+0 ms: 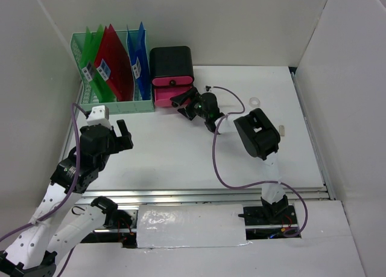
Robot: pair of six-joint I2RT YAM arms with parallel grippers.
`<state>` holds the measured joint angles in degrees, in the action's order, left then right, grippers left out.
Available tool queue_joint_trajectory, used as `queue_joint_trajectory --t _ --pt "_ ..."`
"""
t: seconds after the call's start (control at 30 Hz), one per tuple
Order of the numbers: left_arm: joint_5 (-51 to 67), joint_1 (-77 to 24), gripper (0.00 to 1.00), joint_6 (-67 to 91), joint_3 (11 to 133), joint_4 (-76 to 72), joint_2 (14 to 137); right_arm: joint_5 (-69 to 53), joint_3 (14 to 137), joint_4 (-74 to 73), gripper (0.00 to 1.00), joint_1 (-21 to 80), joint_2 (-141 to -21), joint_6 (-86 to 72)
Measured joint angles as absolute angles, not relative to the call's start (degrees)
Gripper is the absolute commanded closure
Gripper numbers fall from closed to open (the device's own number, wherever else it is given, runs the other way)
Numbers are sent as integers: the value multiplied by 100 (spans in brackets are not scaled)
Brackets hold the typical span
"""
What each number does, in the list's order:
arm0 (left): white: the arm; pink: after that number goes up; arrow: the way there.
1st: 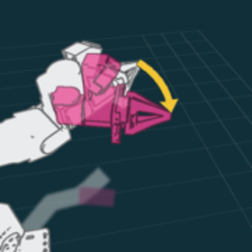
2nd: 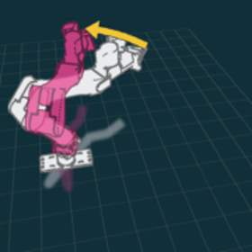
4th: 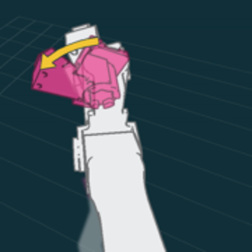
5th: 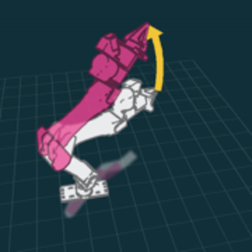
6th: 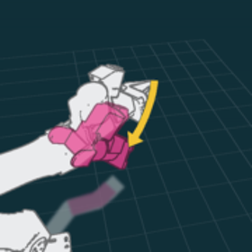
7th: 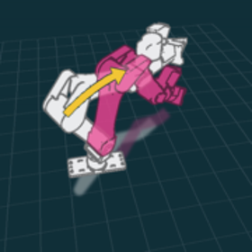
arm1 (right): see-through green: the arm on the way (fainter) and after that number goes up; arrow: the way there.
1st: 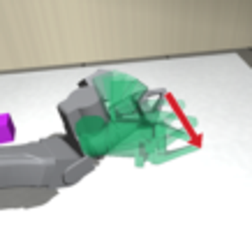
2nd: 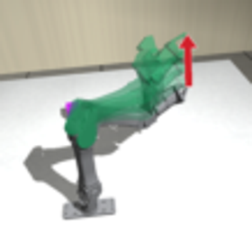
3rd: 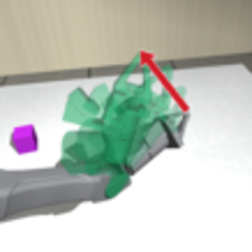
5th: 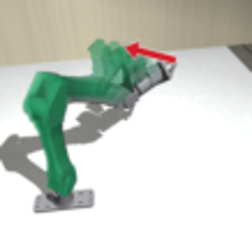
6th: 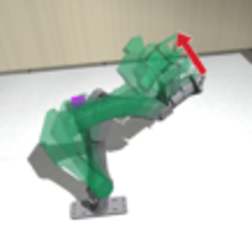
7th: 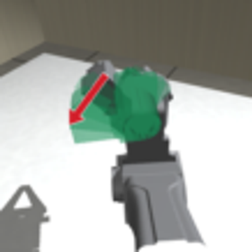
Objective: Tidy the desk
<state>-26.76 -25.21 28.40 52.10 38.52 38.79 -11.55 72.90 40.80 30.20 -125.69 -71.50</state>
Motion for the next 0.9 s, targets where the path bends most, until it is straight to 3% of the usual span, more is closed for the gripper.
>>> queue_joint_trajectory --t 0.07,0.27,0.6,0.73,0.9 --pt "-2674 -2521 1 2840 5210 3852 3879 -1153 7258 4040 0 3022 -12523 -7131" --pt "-2672 -2521 1 2842 5210 3852 3844 -1111 6901 3361 0 3022 -11902 -6886" --pt "-2679 -2521 0 2845 5210 3857 3734 -471 4936 1367 0 2198 -8938 -6077" --pt "-2674 -2521 0 2842 5210 3857 3732 -338 5666 95 0 1579 -8910 -5196" --pt "-2648 -2519 0 2842 5210 3857 3686 -355 8593 -1898 0 1076 -10519 -3695"
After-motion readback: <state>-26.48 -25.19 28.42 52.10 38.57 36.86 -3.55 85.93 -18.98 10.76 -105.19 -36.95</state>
